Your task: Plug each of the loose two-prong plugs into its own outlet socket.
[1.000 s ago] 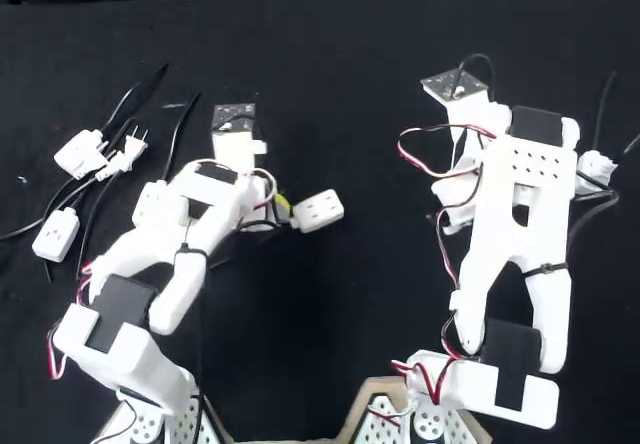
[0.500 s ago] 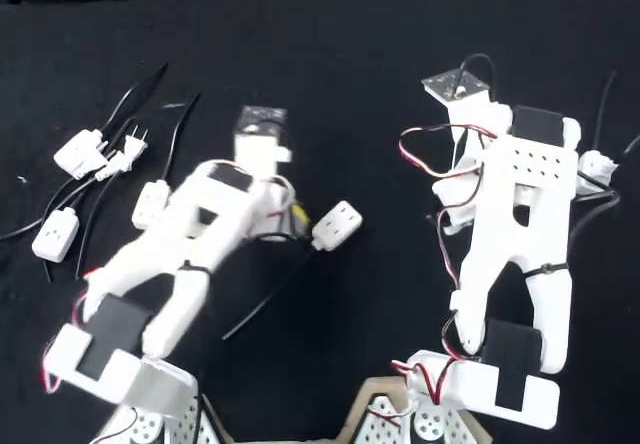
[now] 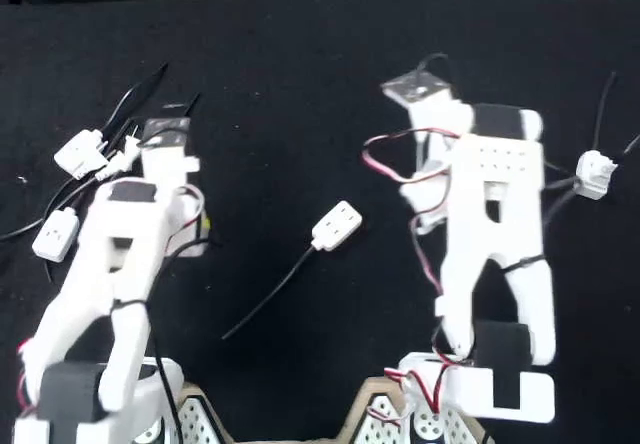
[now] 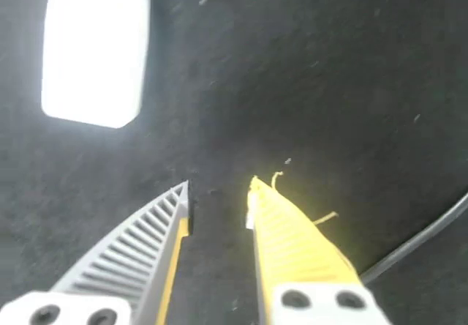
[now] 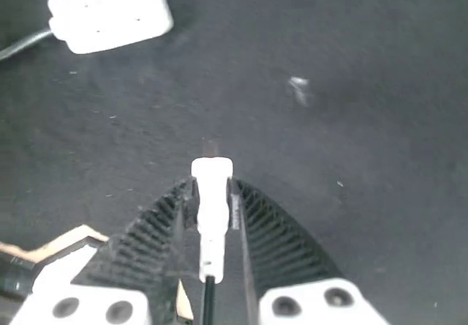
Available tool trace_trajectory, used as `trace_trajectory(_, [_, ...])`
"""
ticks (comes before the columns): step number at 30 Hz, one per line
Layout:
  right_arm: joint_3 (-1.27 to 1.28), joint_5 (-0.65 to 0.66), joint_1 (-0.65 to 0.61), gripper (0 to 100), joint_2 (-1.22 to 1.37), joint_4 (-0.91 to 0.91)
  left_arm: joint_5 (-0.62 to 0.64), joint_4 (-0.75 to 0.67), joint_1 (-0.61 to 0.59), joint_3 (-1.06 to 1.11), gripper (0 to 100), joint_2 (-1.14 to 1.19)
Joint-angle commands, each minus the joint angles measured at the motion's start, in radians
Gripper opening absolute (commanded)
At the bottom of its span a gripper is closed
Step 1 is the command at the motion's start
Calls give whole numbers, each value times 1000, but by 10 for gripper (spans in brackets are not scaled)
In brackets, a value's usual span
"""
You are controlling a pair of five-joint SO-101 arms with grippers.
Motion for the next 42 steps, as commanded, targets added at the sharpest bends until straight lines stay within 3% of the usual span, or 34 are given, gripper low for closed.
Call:
trace_trajectory(1, [10, -8, -110, 10, -42, -17, -153, -18, -93, 67, 166, -127])
trace_trajectory(4, [13, 20, -184, 10, -41, -11, -207, -77, -163, 147, 166, -153])
trace_trajectory(8, [13, 86, -256, 10, -39, -9, -204, -137, -171, 231, 167, -152])
trace_trajectory(15, [-58, 92, -261, 10, 113, -12, -135, -181, -171, 285, 169, -157])
trace_trajectory(22, [-334, 117, -265, 10, 341, 63, -132, -183, -168, 314, 170, -152])
trace_trajectory(32, [-550, 63, -265, 10, 513, 132, -129, -183, -15, 366, 167, -153])
trace_trajectory(42, [-549, 71, -267, 10, 522, 129, -127, -180, 4, 366, 167, -152])
